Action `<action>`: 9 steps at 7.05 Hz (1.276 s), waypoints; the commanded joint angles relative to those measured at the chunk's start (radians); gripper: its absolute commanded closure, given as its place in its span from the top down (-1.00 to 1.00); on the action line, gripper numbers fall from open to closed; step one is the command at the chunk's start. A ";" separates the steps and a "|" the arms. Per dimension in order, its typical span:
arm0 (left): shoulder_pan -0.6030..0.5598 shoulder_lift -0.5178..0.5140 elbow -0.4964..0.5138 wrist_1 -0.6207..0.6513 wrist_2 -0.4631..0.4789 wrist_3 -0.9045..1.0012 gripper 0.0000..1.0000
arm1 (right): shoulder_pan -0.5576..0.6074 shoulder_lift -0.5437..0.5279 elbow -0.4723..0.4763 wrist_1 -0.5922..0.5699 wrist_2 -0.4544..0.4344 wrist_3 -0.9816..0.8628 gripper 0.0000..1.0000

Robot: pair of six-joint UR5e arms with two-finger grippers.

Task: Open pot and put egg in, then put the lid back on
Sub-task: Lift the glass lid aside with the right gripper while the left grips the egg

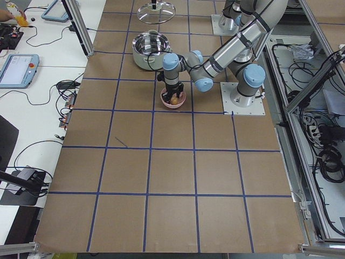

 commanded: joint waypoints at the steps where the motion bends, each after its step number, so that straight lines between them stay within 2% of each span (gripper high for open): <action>1: -0.001 0.000 0.002 0.000 0.005 -0.056 -0.66 | -0.077 -0.057 0.006 0.095 -0.025 -0.134 -0.78; 2: -0.003 0.002 0.002 0.002 0.008 -0.056 -0.72 | -0.086 -0.080 0.018 0.096 -0.109 -0.167 -0.78; 3: -0.003 0.005 0.008 0.000 0.009 -0.056 -0.79 | -0.110 -0.115 0.071 0.069 -0.125 -0.171 -0.78; 4: -0.004 0.008 0.021 -0.008 0.008 -0.057 -0.86 | -0.136 -0.159 0.128 0.055 -0.113 -0.162 -0.79; 6: -0.010 0.017 0.036 -0.028 0.008 -0.071 -0.87 | -0.143 -0.195 0.203 -0.050 -0.094 -0.159 -0.79; 9: -0.026 0.032 0.071 -0.087 -0.001 -0.149 -0.87 | -0.143 -0.195 0.205 -0.052 -0.071 -0.159 -0.78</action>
